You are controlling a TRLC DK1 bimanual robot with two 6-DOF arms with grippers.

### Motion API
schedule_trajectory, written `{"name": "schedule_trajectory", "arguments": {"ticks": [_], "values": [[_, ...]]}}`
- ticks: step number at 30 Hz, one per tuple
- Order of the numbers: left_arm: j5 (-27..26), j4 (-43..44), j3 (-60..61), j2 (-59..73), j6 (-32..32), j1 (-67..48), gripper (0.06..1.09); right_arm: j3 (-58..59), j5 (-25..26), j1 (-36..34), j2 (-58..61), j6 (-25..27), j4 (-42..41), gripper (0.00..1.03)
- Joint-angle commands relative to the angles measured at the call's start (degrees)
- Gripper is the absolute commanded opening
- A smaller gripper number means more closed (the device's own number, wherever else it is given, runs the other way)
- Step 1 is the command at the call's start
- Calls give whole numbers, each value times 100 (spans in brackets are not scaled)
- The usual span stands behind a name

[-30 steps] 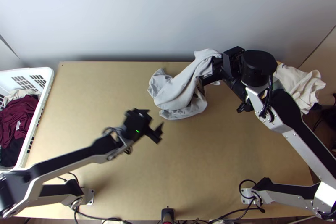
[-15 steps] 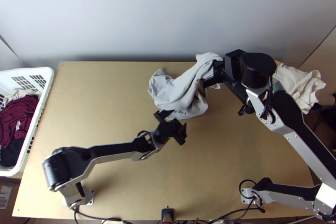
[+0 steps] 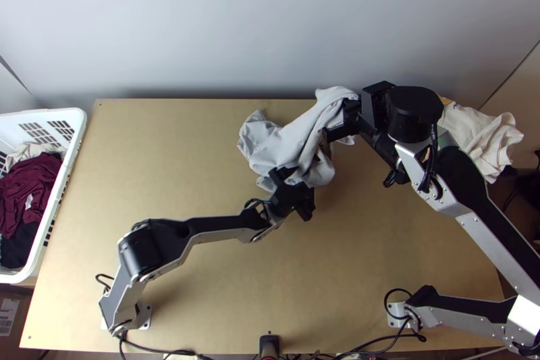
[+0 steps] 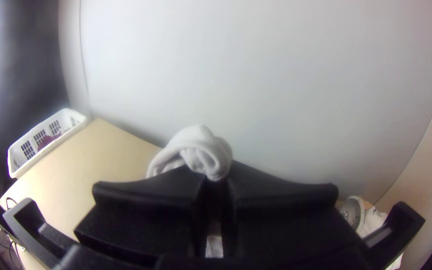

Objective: Fold the t-shirt

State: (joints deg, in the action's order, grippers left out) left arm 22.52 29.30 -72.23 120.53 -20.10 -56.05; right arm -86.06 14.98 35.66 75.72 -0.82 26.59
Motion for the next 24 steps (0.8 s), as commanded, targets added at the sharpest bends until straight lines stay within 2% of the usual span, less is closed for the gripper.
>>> {"name": "schedule_trajectory", "arguments": {"ticks": [1, 3, 4, 6, 10, 17, 20, 24], "values": [[-2, 14, -635, 559, -161, 138, 97, 37, -4, 2, -14, 3, -22, 3], [-2, -38, -767, 630, -152, 209, 87, 37, -4, 2, -23, 3, -31, 3], [-11, -38, -784, 638, -152, 261, 72, 46, -4, 11, -23, 3, -49, 3], [-11, -30, -811, 551, -223, 332, 14, 54, -4, 11, -23, 29, -66, 3], [-11, -276, -380, -390, -205, 437, 12, 90, -4, -6, -58, 47, -75, 3], [6, -504, 1255, -3220, -135, 604, 12, 177, 5, -94, -110, 143, -251, 3], [33, -979, 1633, -4556, -135, 842, 12, -42, 5, -270, -181, 152, -330, 3], [33, -1902, 1431, -5892, -135, 1545, 12, -895, -4, -885, -58, 126, -286, 3]]}}
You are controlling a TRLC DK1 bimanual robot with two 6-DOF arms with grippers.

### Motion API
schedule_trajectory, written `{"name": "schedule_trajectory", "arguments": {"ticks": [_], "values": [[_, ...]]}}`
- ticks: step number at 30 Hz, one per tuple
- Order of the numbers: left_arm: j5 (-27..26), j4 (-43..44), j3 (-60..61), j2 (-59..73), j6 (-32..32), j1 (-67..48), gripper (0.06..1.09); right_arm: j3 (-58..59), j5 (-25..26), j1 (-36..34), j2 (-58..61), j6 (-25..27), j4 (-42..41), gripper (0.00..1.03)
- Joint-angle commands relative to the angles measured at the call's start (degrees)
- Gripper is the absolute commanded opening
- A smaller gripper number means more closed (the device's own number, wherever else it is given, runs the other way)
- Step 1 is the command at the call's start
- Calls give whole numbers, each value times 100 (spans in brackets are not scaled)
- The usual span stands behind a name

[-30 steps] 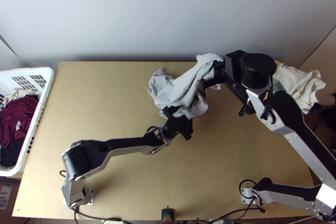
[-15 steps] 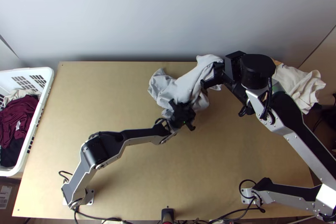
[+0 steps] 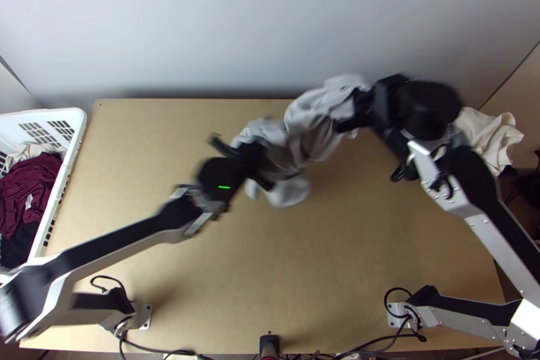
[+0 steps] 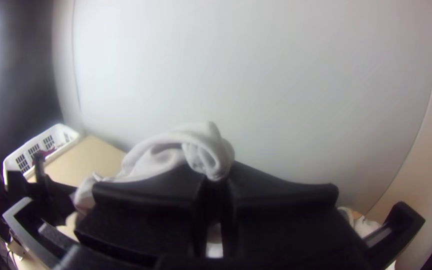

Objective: Fold the t-shirt

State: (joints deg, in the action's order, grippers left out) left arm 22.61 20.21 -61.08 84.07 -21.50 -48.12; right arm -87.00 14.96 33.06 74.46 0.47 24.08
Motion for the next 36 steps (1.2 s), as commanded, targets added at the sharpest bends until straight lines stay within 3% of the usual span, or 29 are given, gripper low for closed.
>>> {"name": "schedule_trajectory", "arguments": {"ticks": [1, 7, 11, 14, 19, 32, 36], "values": [[15, -1186, 246, -2492, -21, 953, 12, -1082, -2, -836, 166, -3, -8, 3], [-134, -1467, 263, -3371, -338, 1991, 13, -2945, 60, -1961, 763, -662, 343, 3], [-143, -1775, 747, -4048, -329, 1938, 16, -3613, 156, -2014, 948, -759, 581, 3], [-134, -1836, 1300, -4479, -346, 1384, 53, -3956, 209, -1847, 1080, -785, 713, 3], [6, -1994, 1441, -4602, -346, 488, 61, -4396, 306, -1522, 1300, -750, 827, 3], [50, -1476, 1406, -4118, -751, -22, 61, -4378, 420, -845, 1256, -548, 1073, 3], [42, -1309, 1406, -3811, -496, -22, 61, -4369, 490, -326, 1247, -539, 1091, 3]]}}
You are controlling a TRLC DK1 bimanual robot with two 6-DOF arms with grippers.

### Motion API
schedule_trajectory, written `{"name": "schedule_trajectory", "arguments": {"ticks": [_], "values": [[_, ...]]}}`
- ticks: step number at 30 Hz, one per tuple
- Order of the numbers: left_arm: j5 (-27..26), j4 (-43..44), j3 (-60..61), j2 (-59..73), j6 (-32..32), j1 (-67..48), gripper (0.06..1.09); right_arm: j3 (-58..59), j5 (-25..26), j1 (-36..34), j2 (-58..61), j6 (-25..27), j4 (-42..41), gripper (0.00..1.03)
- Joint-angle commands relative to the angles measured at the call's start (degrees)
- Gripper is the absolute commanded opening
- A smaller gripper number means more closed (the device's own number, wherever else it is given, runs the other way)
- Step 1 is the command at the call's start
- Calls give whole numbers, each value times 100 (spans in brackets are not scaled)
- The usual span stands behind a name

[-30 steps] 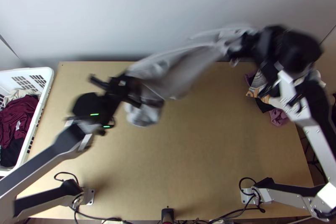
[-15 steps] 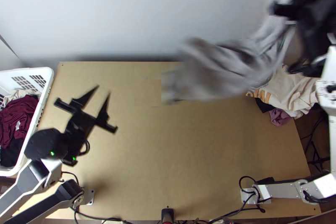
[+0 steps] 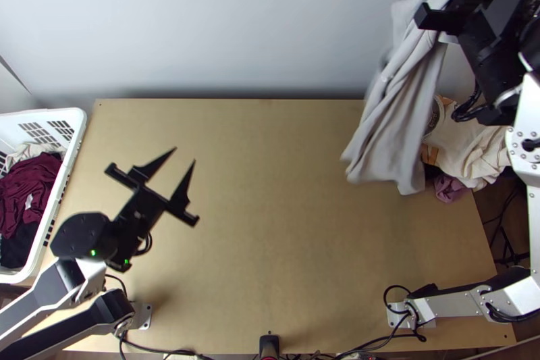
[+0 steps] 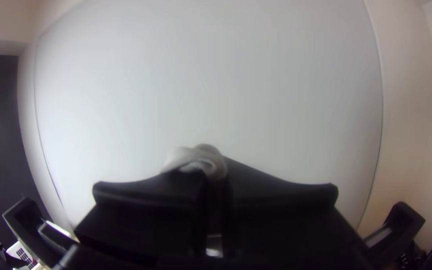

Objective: Fold the t-shirt

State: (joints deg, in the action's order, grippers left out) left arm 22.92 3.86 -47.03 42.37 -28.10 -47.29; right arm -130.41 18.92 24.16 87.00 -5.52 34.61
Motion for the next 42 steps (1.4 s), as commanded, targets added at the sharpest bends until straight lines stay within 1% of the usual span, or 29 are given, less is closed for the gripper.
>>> {"name": "schedule_trajectory", "arguments": {"ticks": [1, 4, 8, 12, 14, 17, 23, 28, 30, 33, 37, 41, 42], "values": [[11, 344, -26, 448, 384, -105, 61, -2, 130, 695, -8, 68, 46, 3], [-42, 353, -44, 659, 1026, -184, 61, 77, 270, 1029, 45, 68, 37, 3], [-77, 317, -52, 869, 1746, -404, 61, 86, 332, 1240, 124, 68, 37, 3], [-77, -192, -325, 1212, 2414, -545, 61, 95, 358, 1266, 159, 77, 37, 3], [-77, -280, -448, 1423, 2669, -553, 61, 121, 393, 1266, 159, 77, 37, 3], [-94, -333, -624, 1722, 2889, -650, 61, 130, 429, 1266, 159, 77, 37, 3], [-130, -333, -843, 2355, 2985, -949, 61, 156, 473, 1231, 212, 77, 37, 3], [-411, -342, -940, 2785, 3390, -1318, 62, 86, 499, 1231, 300, 86, 11, 3], [-490, -333, -949, 2988, 3539, -1494, 70, 59, 499, 1240, 317, 86, 2, 3], [-780, -175, -852, 3278, 3741, -1652, 70, 59, 490, 1240, 335, 95, 2, 3], [-1132, 388, -694, 3770, 3838, -1793, 70, 59, 499, 1231, 335, 112, 11, 3], [-1606, 581, -835, 4368, 4181, -1784, 80, 51, 490, 1240, 300, 174, 11, 3], [-1764, 599, -887, 4499, 4295, -1775, 80, 51, 490, 1240, 291, 183, 11, 3]]}}
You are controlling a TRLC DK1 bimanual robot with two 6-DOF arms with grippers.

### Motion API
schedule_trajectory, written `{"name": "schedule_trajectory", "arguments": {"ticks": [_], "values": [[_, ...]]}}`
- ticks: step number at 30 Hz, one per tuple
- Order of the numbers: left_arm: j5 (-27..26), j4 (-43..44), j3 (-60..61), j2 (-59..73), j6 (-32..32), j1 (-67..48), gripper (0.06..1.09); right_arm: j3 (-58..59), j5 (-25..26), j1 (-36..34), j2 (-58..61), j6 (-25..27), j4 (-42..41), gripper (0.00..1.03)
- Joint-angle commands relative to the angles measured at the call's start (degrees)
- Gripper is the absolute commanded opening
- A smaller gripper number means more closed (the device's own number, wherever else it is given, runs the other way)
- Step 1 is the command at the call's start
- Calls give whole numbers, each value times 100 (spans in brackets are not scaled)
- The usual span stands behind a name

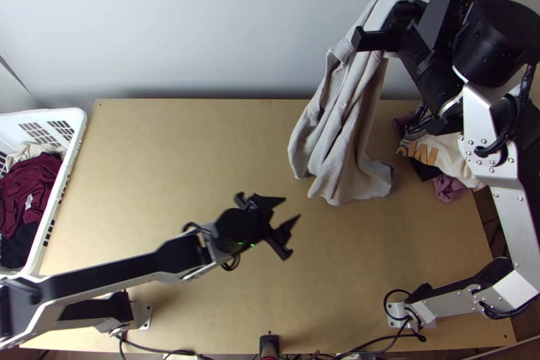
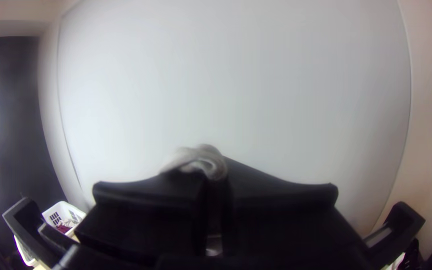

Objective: Fold the t-shirt

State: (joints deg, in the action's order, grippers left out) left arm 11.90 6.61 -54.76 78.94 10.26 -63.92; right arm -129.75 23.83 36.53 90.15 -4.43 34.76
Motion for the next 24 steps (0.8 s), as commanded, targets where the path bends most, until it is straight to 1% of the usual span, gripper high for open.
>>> {"name": "schedule_trajectory", "arguments": {"ticks": [1, 2, 3, 5, 11, 13, 19, 22, 24], "values": [[-777, 385, -175, 1001, 521, -103, 81, -15, -2, 3, -32, 82, 4, 3], [-812, 473, -228, 1159, 538, -103, 86, -15, -2, 3, -41, 82, 13, 3], [-821, 569, -263, 1317, 521, -112, 87, -6, -2, -6, -59, 82, 22, 3], [-856, 780, -307, 1616, 398, -103, 87, 12, -2, -6, -76, 100, 30, 3], [-874, 1185, -676, 2231, 327, 20, 87, 38, -2, -6, -147, 117, 57, 3], [-865, 1211, -931, 2521, 257, 134, 87, 38, -10, -6, -164, 135, 66, 3], [-830, 1255, -1784, 3225, 327, 609, 87, 108, -10, -6, -261, 153, 118, 3], [-821, 1272, -2047, 3488, 327, 697, 87, 222, -10, 3, -323, 153, 118, 3], [-812, 1431, -2117, 3655, 319, 714, 87, 258, -10, 12, -358, 153, 127, 3]]}}
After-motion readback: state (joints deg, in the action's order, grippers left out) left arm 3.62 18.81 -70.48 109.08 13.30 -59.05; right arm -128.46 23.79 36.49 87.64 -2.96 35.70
